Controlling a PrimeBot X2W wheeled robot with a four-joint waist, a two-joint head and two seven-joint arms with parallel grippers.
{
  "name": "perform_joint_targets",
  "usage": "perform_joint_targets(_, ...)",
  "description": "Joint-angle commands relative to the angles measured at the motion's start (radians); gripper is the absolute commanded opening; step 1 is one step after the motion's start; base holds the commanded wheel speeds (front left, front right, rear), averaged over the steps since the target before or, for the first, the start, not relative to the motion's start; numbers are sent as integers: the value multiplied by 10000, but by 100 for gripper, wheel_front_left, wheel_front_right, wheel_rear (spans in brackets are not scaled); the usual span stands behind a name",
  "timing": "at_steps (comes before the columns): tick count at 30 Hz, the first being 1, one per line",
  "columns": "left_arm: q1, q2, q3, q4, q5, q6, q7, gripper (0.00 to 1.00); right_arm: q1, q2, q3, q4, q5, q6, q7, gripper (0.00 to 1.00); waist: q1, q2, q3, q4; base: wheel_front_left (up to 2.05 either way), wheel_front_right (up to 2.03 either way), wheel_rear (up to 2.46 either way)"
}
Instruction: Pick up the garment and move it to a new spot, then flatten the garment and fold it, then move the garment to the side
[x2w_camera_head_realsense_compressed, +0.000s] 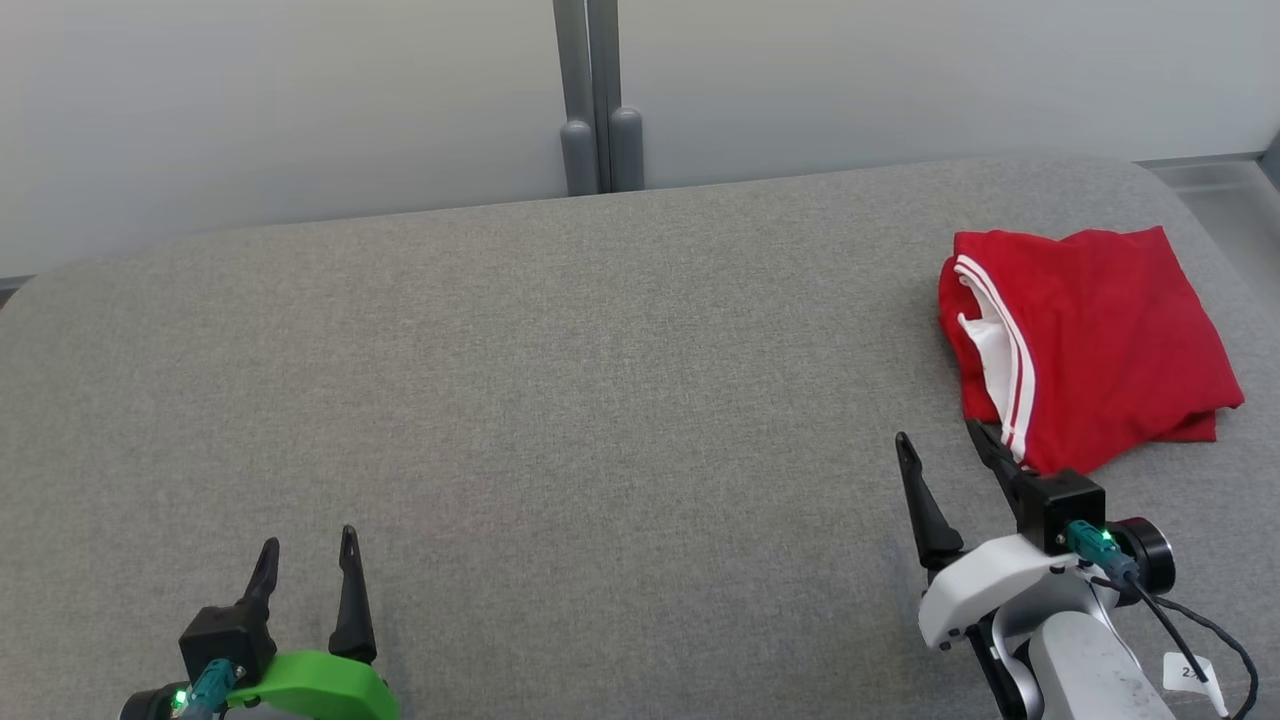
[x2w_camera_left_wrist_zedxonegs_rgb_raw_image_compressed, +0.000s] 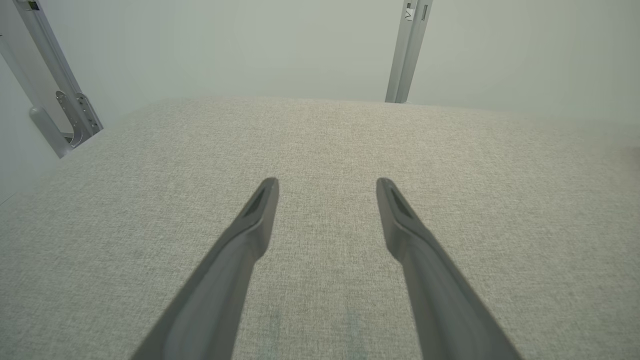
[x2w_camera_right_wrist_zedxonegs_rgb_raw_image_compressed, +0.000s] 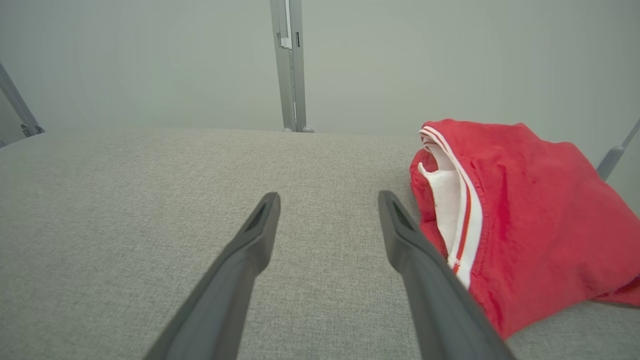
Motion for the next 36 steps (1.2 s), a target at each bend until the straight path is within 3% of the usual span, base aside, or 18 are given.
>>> perform_joint_targets(1,76,27,-3,-24,-35,-49,9,100,112,-13,13,-52,49,-18,-22,100,0,0,5,4,0,0,0)
perform_joint_targets(15,-51,6,-44,-21,-40,-14,1,100,-61,-3,37,-44,94,-2,-2,100,0,0,55,32,0,0,0)
perform_joint_targets(16,79,-40,-34,132,-19,-5,1,0,191,25,29,117,64,2,4,0,0,0,56,32,0,0,0)
perform_joint_targets(20,158,-92,-32,480,-21,-2,5,0,438,67,27,436,63,2,18,0,0,0,59,33,0,0,0)
perform_joint_targets(36,-20,-69,178,57,-2886,-176,773,0,513,51,-350,-49,3160,0,789,0,0,0,60,68,0,0,0)
